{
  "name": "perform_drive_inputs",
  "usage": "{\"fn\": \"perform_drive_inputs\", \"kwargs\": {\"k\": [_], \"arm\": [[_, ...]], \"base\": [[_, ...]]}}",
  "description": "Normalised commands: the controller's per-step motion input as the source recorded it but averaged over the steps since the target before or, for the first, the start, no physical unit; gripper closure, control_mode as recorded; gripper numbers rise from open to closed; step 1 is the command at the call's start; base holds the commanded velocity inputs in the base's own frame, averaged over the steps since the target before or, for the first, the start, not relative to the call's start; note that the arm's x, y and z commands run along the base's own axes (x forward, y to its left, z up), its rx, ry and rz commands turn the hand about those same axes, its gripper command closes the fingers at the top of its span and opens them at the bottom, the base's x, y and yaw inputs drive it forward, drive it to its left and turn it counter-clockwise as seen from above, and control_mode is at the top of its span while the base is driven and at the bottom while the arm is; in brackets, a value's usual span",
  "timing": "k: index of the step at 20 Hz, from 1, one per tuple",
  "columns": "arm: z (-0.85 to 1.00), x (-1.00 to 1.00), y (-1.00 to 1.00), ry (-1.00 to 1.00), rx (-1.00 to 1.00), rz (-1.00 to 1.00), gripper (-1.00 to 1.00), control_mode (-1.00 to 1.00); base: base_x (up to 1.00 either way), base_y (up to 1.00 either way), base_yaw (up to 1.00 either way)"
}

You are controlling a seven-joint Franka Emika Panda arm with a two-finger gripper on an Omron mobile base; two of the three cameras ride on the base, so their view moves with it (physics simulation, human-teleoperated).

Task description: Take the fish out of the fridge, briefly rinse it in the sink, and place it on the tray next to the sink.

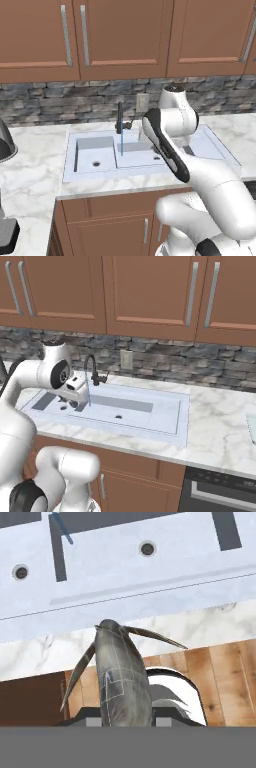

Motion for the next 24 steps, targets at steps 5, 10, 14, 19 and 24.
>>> {"fn": "perform_drive_inputs", "kwargs": {"k": [5, 10, 14, 19, 24], "arm": [[0.07, -0.6, 0.0, -0.13, -0.22, -0.24, 1.0, -1.0], [0.0, -0.24, 0.03, -0.01, -0.02, 0.0, 1.0, 1.0], [0.0, 0.0, 0.0, 0.0, 0.0, 0.0, 1.0, 1.0], [0.0, 0.0, 0.0, 0.0, 0.0, 0.0, 1.0, 1.0], [0.0, 0.0, 0.0, 0.0, 0.0, 0.0, 1.0, 1.0]], "base": [[0.0, 0.0, 0.0], [-0.4, 0.01, -0.02], [-1.0, -0.28, -0.12], [-1.0, -0.93, -0.15], [-0.75, -1.0, -0.21]]}}
